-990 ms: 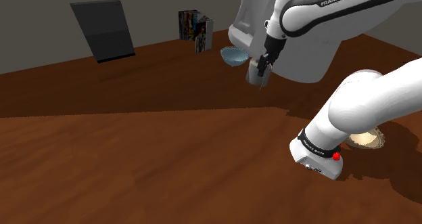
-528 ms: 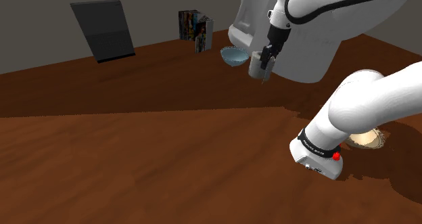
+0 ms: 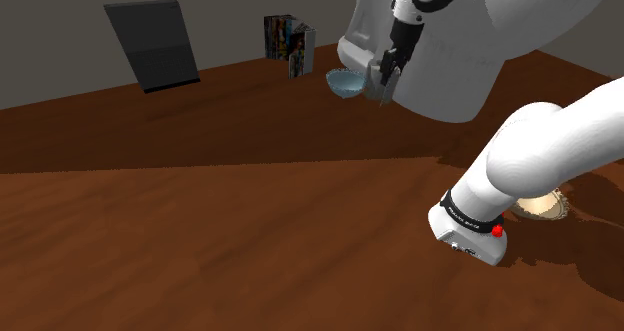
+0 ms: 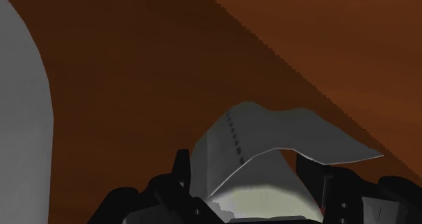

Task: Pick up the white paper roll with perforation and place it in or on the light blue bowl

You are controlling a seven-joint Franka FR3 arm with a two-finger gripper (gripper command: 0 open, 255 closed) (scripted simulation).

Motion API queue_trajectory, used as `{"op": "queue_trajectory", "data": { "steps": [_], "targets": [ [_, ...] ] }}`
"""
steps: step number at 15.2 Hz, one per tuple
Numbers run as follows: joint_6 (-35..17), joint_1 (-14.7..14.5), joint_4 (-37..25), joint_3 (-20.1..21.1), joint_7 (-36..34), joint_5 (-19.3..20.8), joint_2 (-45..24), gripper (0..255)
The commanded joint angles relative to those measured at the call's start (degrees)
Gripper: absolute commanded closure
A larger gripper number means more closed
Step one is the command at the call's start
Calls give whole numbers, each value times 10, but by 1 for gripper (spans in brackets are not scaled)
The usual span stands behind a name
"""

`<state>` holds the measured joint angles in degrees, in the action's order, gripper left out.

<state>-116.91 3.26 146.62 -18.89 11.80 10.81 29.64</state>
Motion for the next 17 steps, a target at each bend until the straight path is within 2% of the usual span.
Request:
{"op": "queue_trajectory", "data": {
  "steps": [1,10,13,17],
  "targets": [
    [-7,-6,-44,-15,18,-8,-50,255],
    [1,-20,-257,-70,113,-84,-260,255],
    [19,-13,-340,-80,147,-119,-333,255],
    [55,11,-464,-84,186,-167,-432,255]
  ]
}}
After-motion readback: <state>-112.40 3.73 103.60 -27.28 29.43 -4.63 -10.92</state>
